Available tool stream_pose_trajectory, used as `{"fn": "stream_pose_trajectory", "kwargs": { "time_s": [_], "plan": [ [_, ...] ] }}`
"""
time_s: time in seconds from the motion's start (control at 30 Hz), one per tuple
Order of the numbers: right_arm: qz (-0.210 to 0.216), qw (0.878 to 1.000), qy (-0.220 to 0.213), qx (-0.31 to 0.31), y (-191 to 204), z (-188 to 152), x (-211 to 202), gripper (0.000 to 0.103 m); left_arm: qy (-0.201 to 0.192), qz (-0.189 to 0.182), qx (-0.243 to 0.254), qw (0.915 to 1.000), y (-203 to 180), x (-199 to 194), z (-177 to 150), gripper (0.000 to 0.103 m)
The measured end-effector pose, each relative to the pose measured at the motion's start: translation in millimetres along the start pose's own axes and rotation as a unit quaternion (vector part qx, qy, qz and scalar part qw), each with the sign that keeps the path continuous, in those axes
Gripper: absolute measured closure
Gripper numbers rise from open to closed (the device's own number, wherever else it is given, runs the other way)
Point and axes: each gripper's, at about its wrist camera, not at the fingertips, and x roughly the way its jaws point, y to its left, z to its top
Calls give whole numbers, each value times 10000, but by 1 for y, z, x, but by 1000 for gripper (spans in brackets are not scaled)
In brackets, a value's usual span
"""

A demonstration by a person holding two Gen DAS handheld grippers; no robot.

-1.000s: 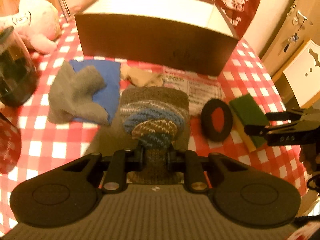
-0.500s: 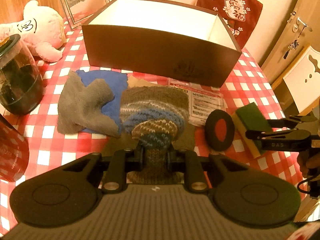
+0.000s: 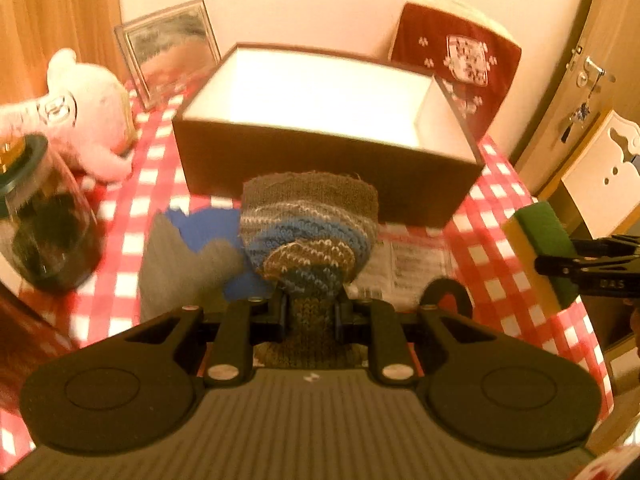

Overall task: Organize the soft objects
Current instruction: 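Grasp the green sponge with right tool while left tool lifts the mitten, then lower mitten and sponge into the brown box and open both tools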

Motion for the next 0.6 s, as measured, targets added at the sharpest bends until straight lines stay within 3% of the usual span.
{"fn": "stream_pose_trajectory", "kwargs": {
  "time_s": [0.3,0.6],
  "plan": [
    [337,9981,-522,-29,17,56,-17,34,-458,115,244,9986,16,2,55,84],
    [625,9940,-894,-93,38,122,4,34,-655,109,390,9970,22,30,117,84]
  ]
}}
